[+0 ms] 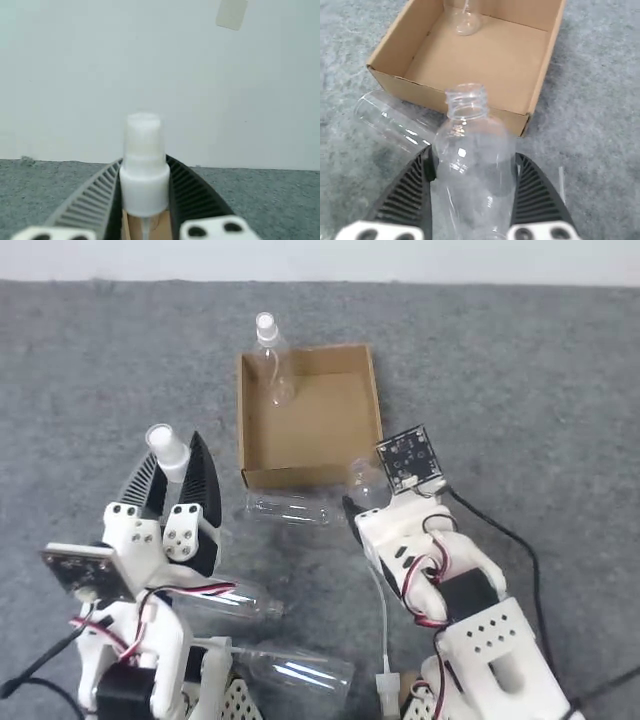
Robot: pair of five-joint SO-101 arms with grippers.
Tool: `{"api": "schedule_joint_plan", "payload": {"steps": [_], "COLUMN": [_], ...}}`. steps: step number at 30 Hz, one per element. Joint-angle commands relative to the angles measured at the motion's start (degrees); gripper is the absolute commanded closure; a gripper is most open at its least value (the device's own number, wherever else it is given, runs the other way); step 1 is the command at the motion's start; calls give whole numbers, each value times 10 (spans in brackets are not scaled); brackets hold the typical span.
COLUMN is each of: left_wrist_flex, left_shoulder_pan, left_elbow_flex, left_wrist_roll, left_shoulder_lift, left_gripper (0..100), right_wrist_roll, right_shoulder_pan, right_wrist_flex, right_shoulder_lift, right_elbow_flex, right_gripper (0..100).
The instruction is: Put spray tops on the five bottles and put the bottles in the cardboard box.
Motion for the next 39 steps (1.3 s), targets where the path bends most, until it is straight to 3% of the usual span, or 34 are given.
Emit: {"api": "schedule_joint_plan", "payload": {"steps": [1,19,39], "left_wrist_flex": [-18,-18,-16], "left_shoulder_pan": [2,-2,-2], "left_elbow_flex": [-3,-3,-2], "left_wrist_roll": [6,6,6], "left_shoulder_lift": [-12,-12,-12], "left_gripper": [989,989,989], "right_wrist_roll": [-3,-3,-3], "right_shoulder_pan": [-27,-39,-39], "right_wrist_flex": [-26,-169,-172], "right_shoulder_lift": [-12,-16,-16], "right_elbow_flex": [1,95,97], "right_gripper": [991,991,991]}}
